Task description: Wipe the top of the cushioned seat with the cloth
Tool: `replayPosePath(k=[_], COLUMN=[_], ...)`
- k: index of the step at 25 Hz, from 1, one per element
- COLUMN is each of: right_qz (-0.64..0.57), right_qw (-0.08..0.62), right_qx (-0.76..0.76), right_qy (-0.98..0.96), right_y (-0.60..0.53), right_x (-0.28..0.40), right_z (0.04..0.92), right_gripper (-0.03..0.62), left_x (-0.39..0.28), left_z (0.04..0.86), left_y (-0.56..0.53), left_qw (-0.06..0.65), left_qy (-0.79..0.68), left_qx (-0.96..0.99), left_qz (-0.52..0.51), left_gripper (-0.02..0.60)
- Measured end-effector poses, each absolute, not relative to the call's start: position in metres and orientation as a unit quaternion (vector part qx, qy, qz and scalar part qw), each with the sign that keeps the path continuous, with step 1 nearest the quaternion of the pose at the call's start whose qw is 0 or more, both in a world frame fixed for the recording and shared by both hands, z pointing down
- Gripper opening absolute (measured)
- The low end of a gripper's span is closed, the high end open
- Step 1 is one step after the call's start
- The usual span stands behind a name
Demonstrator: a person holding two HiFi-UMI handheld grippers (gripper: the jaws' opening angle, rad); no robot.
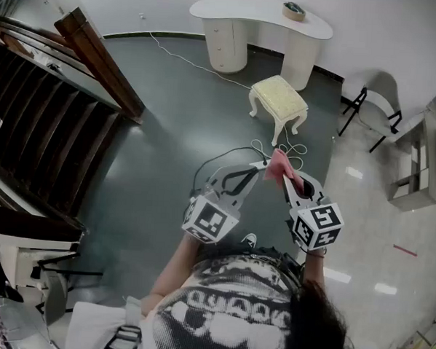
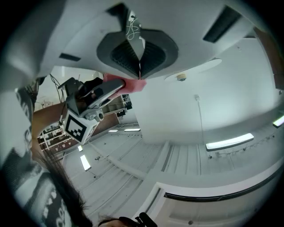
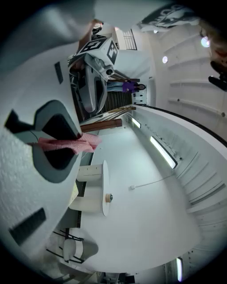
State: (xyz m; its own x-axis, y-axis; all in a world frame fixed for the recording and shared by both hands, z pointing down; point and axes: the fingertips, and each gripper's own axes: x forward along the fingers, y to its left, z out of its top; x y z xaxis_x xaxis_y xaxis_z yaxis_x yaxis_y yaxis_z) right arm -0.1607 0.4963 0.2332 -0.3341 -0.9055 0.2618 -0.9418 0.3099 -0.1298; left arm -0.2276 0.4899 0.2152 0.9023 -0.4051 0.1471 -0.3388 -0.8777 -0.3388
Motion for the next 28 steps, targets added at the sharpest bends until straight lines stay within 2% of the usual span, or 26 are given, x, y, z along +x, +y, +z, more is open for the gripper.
replayPosePath(k=[16, 28], right_qz=[0.165, 0.196], right_qw=[0.027, 0.044], right_qx=[0.596, 0.605], right_qy=[-0.785, -0.770], right_y=[0.482, 0.361], right_x=[-0.121, -0.081], right_z=[0.251, 0.277], right_gripper=[0.009, 0.009], left_x=[-0.206, -0.158], left_z=[0.226, 0.255], left_y=[0.481, 0.347], left_qw=[0.153, 0.122], left_qy=[0.173, 0.142], left_qx=[-0.965, -0.973], left_qz=[-0.128, -0.138], left_gripper=[0.008, 0.008])
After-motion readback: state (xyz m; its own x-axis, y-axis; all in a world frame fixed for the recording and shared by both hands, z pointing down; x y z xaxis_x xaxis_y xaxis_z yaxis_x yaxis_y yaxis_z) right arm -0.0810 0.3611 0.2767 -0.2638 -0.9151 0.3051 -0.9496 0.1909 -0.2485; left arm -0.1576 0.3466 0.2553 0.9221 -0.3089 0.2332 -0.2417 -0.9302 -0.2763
